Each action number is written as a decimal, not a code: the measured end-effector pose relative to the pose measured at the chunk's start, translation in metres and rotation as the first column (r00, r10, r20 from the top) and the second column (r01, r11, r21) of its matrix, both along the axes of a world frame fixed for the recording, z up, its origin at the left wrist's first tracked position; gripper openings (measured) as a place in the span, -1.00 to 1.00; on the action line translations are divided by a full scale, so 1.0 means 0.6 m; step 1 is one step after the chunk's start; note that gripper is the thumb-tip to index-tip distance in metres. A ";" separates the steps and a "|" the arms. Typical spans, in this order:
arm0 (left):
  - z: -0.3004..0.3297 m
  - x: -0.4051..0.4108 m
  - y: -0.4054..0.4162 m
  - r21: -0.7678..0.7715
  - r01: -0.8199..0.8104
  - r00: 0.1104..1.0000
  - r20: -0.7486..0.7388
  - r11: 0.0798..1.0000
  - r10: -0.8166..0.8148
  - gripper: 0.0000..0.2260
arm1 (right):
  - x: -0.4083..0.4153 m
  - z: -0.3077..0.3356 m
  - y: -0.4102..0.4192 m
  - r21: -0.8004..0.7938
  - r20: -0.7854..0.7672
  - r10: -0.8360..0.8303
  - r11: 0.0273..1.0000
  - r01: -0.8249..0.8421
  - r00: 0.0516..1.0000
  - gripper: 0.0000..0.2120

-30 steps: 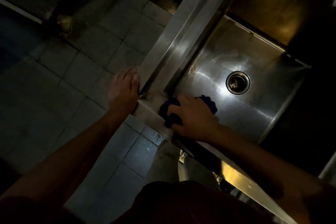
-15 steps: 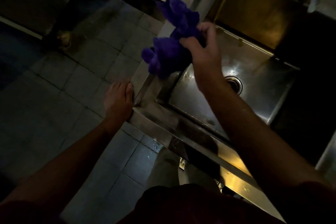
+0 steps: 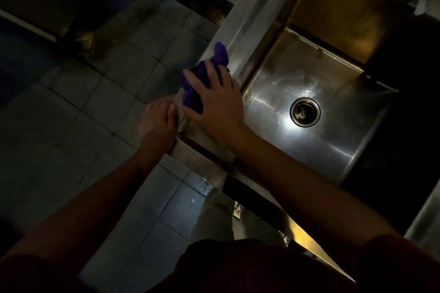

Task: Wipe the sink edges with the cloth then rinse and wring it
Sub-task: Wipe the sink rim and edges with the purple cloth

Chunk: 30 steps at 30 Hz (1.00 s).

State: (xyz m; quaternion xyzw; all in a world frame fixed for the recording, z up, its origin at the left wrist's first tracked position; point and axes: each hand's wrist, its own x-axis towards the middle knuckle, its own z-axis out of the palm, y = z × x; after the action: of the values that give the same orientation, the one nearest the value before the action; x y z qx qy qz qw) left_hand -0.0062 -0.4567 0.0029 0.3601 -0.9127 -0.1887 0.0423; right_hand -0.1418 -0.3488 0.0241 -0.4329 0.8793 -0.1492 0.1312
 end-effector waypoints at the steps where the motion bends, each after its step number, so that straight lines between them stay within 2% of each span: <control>1: -0.001 0.001 0.000 0.005 0.006 1.000 -0.005 1.000 -0.006 -0.73 | 0.001 -0.001 0.003 0.028 -0.003 0.043 0.999 -0.043 0.999 -0.33; 6: -0.008 0.002 -0.005 0.020 0.004 1.000 -0.015 1.000 -0.004 -0.65 | 0.073 0.017 0.074 0.029 0.100 0.180 0.983 -0.183 0.979 -0.54; 9: -0.008 0.004 -0.004 0.014 -0.001 1.000 0.009 1.000 0.001 -0.63 | 0.094 0.021 0.127 0.078 0.193 0.159 0.981 -0.177 0.968 -0.57; 12: -0.006 0.002 -0.004 0.017 -0.002 1.000 0.009 1.000 0.001 -0.66 | 0.075 0.026 0.181 0.141 0.218 0.172 0.969 -0.205 0.961 -0.60; 16: 0.000 0.000 0.002 0.008 -0.022 1.000 -0.015 1.000 0.022 -0.73 | 0.055 0.028 0.298 0.205 0.215 0.183 0.952 -0.228 0.959 -0.59; 22: 0.015 -0.007 0.017 -0.041 -0.049 0.999 -0.006 0.998 0.049 -0.77 | 0.015 0.042 0.441 0.337 0.362 0.068 0.920 -0.198 0.930 -0.51; 24: 0.015 -0.007 0.016 -0.050 -0.045 0.999 -0.003 0.998 0.045 -0.77 | 0.003 0.061 0.425 0.291 0.382 -0.012 0.951 -0.107 0.924 -0.50; 27: 0.007 -0.004 0.010 -0.063 -0.031 1.000 -0.004 0.998 0.031 -0.78 | 0.023 0.088 0.334 0.043 0.363 0.001 0.999 -0.018 0.932 -0.54; 30: -0.002 -0.001 0.006 -0.072 -0.006 1.000 0.010 0.997 0.007 -0.75 | 0.083 0.090 0.220 -0.071 0.341 0.222 0.975 -0.210 0.913 -0.61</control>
State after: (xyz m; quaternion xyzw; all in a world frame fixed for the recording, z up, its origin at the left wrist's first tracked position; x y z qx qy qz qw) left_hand -0.0070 -0.4533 0.0018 0.3621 -0.9180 -0.1537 0.0513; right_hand -0.0919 -0.2167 0.0781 -0.4964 0.7865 -0.2223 0.2926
